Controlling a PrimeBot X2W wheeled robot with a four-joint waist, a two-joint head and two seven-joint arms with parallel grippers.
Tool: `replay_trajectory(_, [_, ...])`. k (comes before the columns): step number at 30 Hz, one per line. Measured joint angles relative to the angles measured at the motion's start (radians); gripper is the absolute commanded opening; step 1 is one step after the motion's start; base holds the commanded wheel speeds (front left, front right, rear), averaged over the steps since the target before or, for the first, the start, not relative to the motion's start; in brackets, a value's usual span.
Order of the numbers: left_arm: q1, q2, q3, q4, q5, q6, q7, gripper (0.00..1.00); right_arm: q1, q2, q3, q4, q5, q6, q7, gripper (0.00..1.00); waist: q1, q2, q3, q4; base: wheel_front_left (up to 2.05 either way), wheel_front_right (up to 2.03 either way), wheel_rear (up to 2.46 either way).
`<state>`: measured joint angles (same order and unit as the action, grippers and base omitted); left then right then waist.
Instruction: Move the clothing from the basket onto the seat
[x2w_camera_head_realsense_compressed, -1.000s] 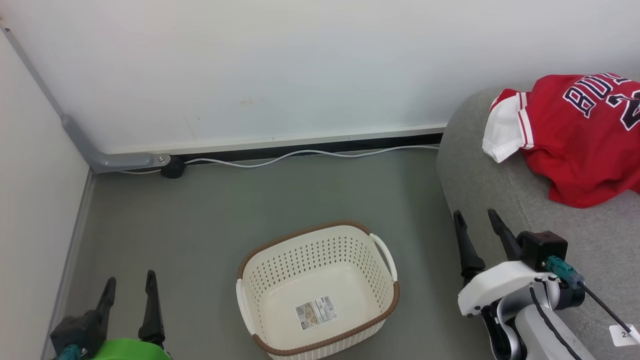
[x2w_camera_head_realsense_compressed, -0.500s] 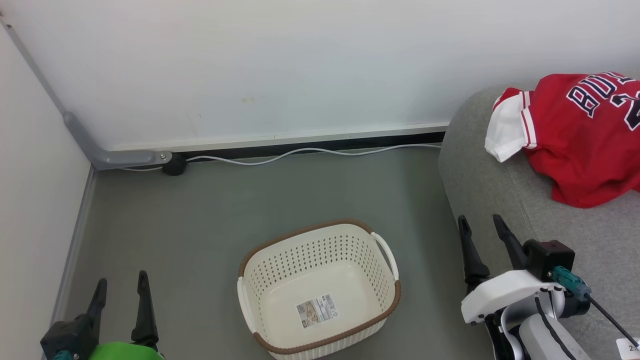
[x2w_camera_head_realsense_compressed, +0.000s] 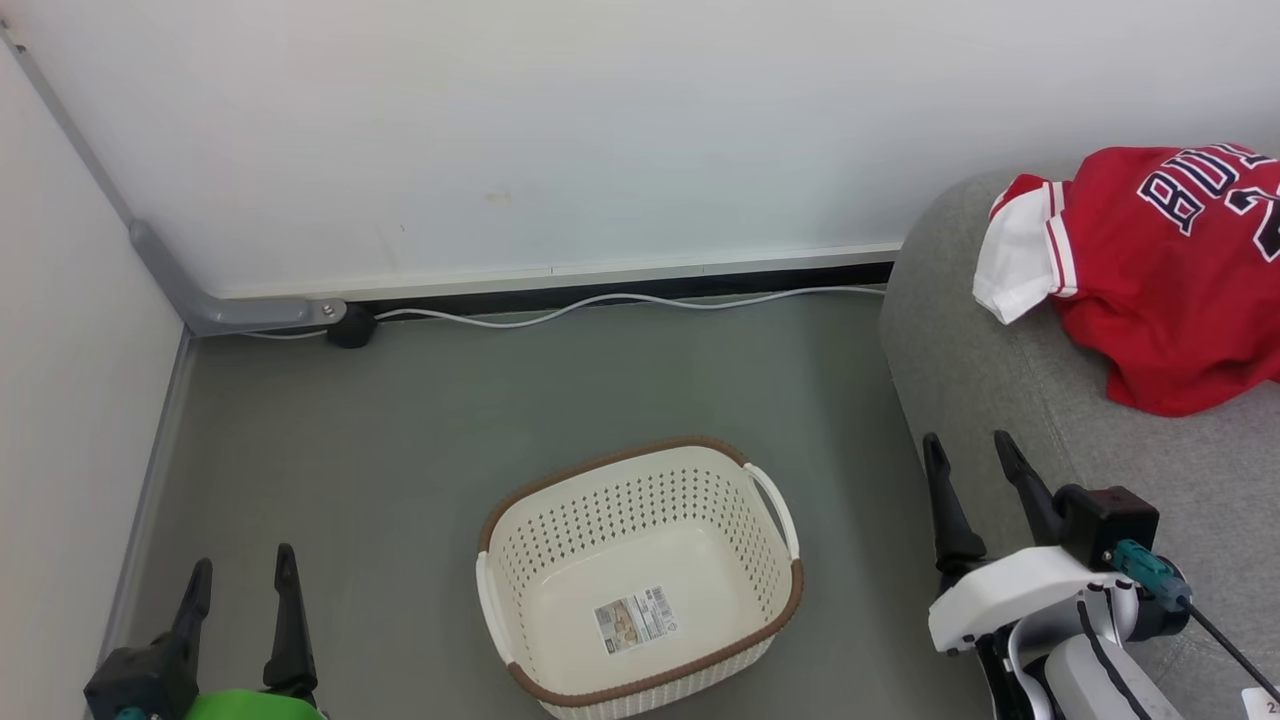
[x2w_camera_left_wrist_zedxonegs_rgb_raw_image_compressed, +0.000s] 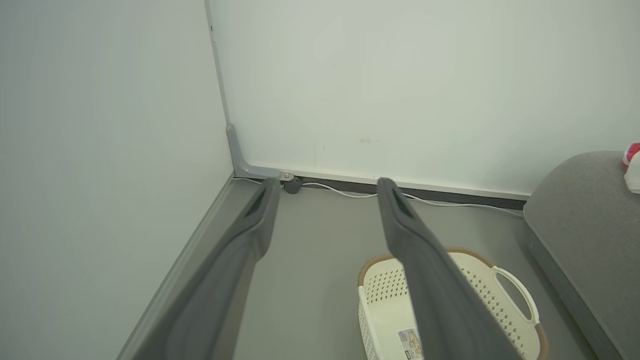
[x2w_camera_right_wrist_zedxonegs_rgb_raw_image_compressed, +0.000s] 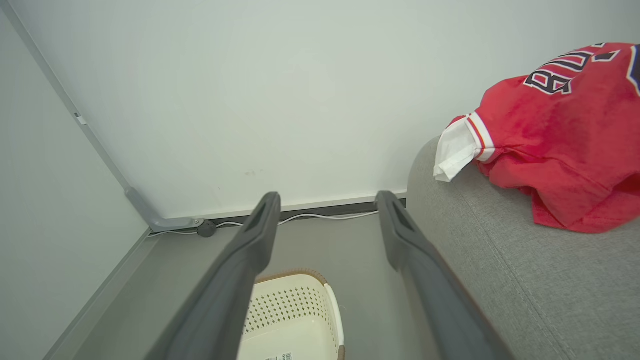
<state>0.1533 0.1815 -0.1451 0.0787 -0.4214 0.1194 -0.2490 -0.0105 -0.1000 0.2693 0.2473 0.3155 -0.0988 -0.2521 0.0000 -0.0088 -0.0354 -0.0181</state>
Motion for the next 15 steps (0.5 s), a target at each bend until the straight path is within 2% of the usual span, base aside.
replay_trajectory(1, [0.000,0.000,0.002,-0.002,0.003,0.000,0.000,1.00,0.000,0.000,0.000,-0.002,0.000,0.000,0.000,1.00,0.0000,0.0000,0.000,0.001,0.00,0.00,0.00])
replay_trajectory(2, [0.000,0.000,0.005,-0.003,0.007,0.000,0.000,0.00,0.001,0.000,0.000,-0.005,-0.001,0.000,0.000,0.00,0.0000,0.0000,0.000,0.001,0.00,0.00,0.00])
replay_trajectory(7, [0.002,-0.030,-0.010,0.045,0.006,0.000,0.002,0.00,0.036,0.012,0.005,0.039,0.001,0.001,0.001,0.00,0.0000,0.0000,0.000,0.002,0.00,0.00,0.00])
replay_trajectory(15, [0.002,-0.038,-0.005,0.049,-0.049,-0.011,0.012,0.00,0.045,0.013,-0.012,0.042,0.056,0.011,0.012,0.00,0.0000,0.0000,0.003,0.003,0.00,0.00,0.00])
